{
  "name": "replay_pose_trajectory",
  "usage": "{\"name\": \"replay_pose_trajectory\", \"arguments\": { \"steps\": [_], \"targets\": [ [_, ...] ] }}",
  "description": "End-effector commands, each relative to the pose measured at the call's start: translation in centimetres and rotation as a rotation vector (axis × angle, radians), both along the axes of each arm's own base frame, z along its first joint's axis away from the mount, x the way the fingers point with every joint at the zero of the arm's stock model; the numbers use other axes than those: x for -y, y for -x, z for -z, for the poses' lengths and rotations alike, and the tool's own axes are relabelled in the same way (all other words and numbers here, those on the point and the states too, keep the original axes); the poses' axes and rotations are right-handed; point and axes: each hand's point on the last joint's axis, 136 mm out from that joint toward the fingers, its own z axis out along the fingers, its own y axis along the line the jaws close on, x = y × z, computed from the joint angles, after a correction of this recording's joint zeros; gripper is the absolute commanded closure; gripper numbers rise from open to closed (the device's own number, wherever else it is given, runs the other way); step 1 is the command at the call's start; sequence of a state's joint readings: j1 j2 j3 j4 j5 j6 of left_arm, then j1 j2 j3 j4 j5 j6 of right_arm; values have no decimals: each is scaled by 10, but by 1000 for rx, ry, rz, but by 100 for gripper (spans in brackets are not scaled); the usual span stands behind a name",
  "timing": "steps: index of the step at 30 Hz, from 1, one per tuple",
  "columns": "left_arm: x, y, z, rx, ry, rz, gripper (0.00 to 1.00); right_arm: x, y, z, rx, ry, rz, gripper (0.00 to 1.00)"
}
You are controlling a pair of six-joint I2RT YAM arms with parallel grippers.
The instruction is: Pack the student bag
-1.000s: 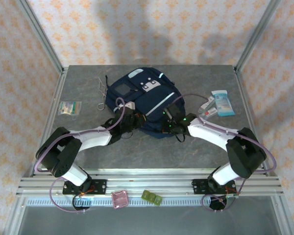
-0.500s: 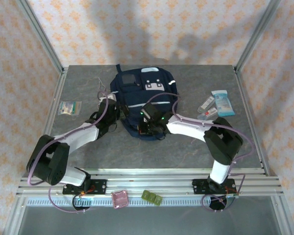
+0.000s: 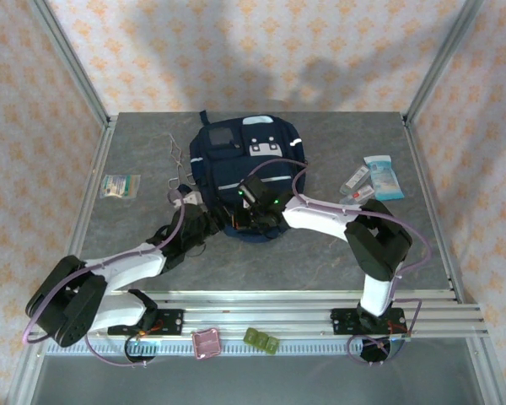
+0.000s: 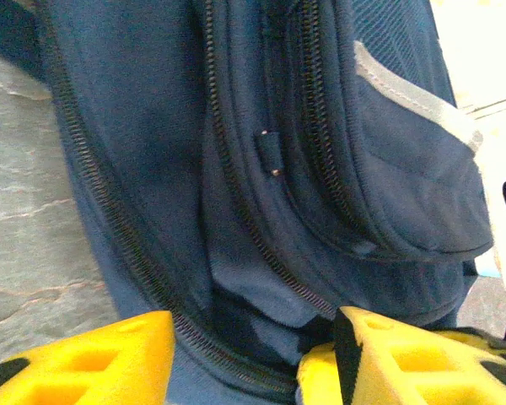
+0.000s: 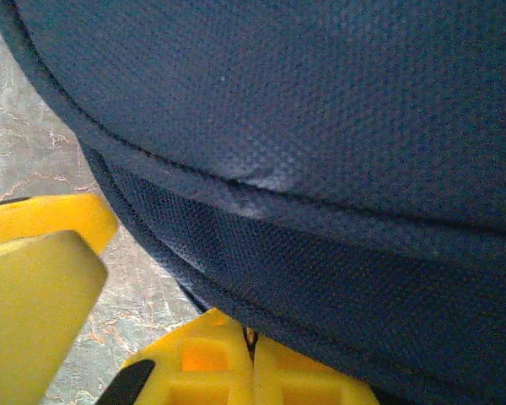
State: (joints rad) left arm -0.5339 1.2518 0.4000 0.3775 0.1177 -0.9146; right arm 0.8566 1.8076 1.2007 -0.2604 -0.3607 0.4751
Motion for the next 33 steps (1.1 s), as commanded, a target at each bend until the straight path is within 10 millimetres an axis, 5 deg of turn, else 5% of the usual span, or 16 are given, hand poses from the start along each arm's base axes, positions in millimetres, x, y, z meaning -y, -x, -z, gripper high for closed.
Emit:
{"name": "replay_pose_trajectory", "arguments": {
  "steps": [1, 7, 9, 11, 16, 24, 29, 31, 33],
  "targets": [
    [11, -24, -23, 92, 56, -41, 47, -12, -1, -12, 15, -55, -10, 100],
    [18, -42, -29, 149, 82, -69, 53, -6, 2, -9, 16, -44, -4, 100],
    [15, -45, -24, 142, 61, -89, 69, -3, 3, -6, 13, -29, -2, 100],
    [10, -46, -17, 124, 41, -108, 100, 3, 4, -4, 16, -5, 6, 100],
    [-3, -43, -9, 104, 12, -135, 100, 47, -3, 6, -2, 84, 102, 100],
    [-19, -43, -14, 113, -21, -143, 100, 181, -18, 29, -2, 313, 344, 100],
    [3, -51, -17, 114, 9, -69, 98, 163, -15, 13, 3, 176, 314, 100],
    [19, -52, -25, 137, 57, -34, 66, 156, -15, 13, -3, 150, 307, 100],
    [36, -50, -37, 173, 105, -2, 52, 153, -15, 14, -5, 151, 302, 100]
  ]
}}
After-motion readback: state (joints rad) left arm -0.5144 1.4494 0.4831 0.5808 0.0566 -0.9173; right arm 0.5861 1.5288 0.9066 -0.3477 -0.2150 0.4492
